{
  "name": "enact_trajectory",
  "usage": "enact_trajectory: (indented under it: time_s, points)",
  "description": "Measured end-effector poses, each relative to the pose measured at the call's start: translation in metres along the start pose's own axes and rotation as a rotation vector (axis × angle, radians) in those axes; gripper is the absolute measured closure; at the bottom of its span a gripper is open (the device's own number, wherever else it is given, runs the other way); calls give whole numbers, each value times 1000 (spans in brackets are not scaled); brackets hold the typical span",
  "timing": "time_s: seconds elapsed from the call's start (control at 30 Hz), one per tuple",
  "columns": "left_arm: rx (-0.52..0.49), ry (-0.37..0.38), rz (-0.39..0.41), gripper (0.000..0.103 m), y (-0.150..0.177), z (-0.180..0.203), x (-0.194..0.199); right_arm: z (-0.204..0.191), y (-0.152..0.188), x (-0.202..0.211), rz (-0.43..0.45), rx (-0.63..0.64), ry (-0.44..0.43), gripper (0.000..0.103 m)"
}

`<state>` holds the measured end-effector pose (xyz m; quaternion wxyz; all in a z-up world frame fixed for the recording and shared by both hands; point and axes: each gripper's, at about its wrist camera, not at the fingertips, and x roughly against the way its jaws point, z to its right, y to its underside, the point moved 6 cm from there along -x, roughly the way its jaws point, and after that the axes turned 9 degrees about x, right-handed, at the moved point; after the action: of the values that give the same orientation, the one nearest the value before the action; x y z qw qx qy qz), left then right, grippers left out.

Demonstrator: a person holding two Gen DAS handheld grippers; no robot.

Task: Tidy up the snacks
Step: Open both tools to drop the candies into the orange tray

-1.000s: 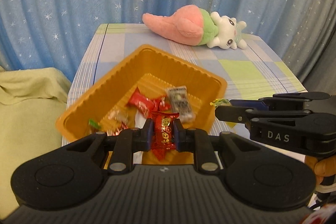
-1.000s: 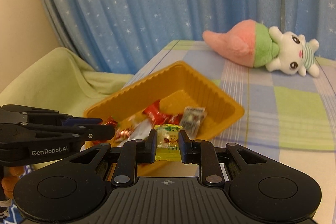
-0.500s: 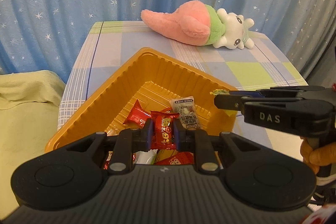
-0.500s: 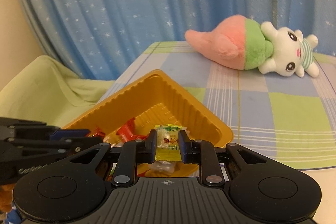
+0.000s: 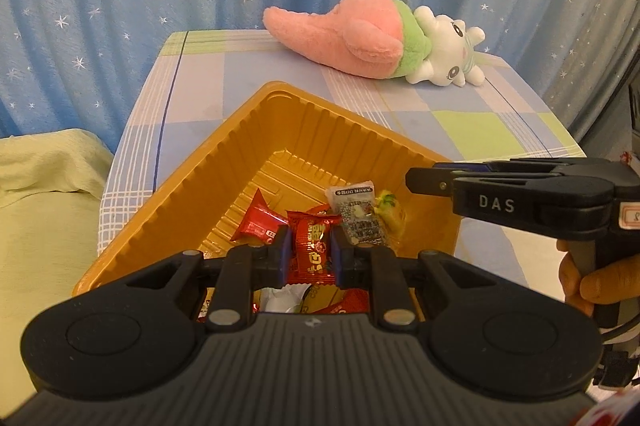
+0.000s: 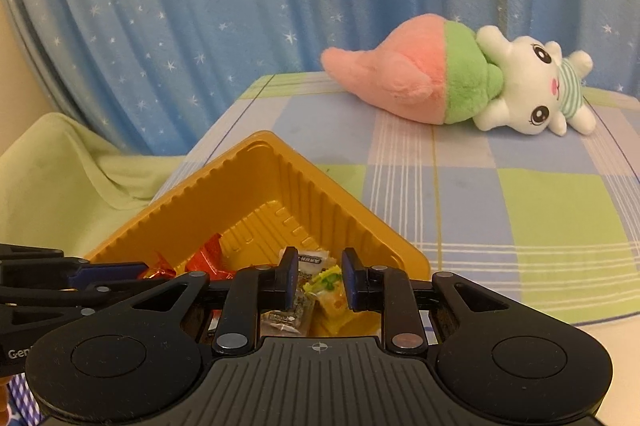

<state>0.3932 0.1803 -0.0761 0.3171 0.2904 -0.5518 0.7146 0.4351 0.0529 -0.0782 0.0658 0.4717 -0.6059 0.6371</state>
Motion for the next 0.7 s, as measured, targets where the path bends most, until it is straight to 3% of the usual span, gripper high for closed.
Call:
enact_trajectory:
  time_s: [0.23, 0.7]
  points:
    - [-2, 21, -12, 85, 0, 0, -6, 2, 6, 9, -3, -35, 7, 68]
    - [-31, 55, -4, 84, -8, 7, -10, -2, 12, 23, -3, -69, 32, 65]
